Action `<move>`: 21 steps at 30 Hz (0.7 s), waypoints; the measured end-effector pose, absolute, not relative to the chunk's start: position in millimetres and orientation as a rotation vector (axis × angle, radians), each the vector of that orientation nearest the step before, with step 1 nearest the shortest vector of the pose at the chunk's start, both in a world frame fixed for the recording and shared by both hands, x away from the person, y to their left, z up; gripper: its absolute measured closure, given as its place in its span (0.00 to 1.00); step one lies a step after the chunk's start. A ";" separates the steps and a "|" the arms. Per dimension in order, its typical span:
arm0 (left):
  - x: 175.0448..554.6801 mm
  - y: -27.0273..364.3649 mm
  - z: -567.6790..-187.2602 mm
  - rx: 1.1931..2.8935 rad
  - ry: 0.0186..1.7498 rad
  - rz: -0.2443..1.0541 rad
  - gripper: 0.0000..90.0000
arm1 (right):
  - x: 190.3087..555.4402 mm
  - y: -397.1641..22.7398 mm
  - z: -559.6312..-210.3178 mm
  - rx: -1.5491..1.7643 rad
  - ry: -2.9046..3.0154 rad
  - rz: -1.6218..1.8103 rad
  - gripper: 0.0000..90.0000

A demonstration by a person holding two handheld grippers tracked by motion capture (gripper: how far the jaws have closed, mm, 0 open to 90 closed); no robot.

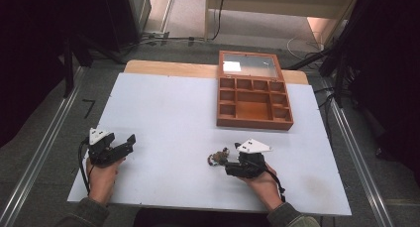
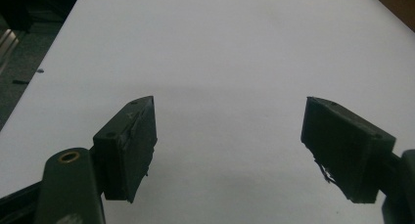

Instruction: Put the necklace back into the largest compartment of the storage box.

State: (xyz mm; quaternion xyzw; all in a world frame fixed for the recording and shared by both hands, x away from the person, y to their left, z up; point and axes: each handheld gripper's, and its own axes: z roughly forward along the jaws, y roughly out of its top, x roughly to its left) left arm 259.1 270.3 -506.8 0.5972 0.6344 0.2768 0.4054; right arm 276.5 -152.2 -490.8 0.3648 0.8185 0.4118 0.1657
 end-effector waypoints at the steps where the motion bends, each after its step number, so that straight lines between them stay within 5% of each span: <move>1: 259.2 270.3 -506.8 1.507 1.601 0.698 0.23 | 275.9 -150.8 -491.2 1.026 2.339 1.173 0.33; 10: 259.2 270.3 -506.9 1.507 1.601 0.698 0.23 | 274.0 -146.2 -493.2 0.978 2.366 1.189 0.45; 21: 259.2 270.7 -507.0 1.507 1.600 0.696 0.23 | 275.3 -142.5 -498.2 0.924 2.424 1.212 0.76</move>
